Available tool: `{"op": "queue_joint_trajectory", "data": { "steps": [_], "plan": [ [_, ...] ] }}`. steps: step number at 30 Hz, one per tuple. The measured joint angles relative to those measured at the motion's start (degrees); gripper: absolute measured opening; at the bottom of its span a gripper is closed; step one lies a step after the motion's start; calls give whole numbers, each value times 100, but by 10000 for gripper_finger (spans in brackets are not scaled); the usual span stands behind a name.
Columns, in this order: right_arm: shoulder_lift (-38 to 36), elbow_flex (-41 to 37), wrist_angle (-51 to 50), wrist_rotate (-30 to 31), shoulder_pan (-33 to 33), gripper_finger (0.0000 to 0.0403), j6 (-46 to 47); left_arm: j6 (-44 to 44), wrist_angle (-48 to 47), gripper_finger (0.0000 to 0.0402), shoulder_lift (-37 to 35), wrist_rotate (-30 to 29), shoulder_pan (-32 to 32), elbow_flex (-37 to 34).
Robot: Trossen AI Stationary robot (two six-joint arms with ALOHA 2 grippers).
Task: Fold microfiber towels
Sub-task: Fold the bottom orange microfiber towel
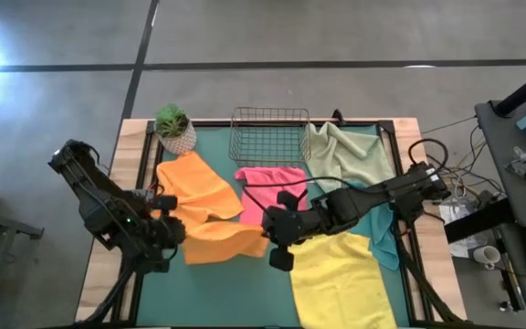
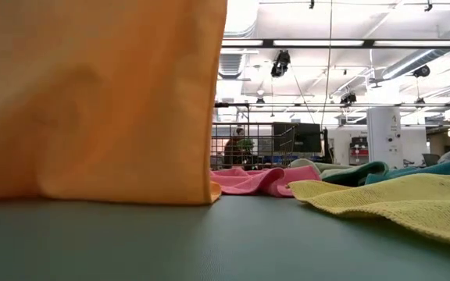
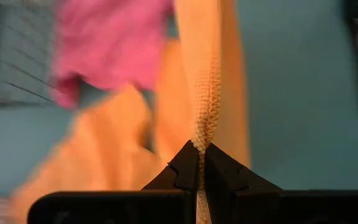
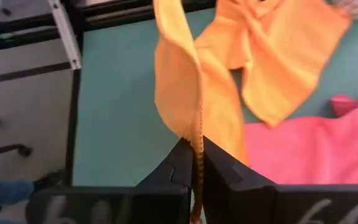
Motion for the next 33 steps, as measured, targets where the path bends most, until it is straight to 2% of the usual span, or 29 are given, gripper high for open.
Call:
{"op": "queue_joint_trajectory", "data": {
  "steps": [3, 14, 19, 26, 33],
  "plan": [
    [2, 245, -441, 249, -38, 8, -73, 386, 0, 0, 2, -336, 133, 124],
    [2, 738, -1480, 1068, -100, 8, -305, 1352, -164, 0, 2, -729, 615, 691],
    [2, 1026, -1537, 1470, -101, 8, -574, 1486, -547, 0, 12, -917, 763, 1023],
    [2, 1472, -1628, 1912, -112, 8, -936, 1960, -589, 0, 2, -1302, 986, 1365],
    [2, 1879, -1818, 2275, -212, 8, -1394, 2540, -591, 0, -2, -2045, 1349, 1669]
  ]
}}
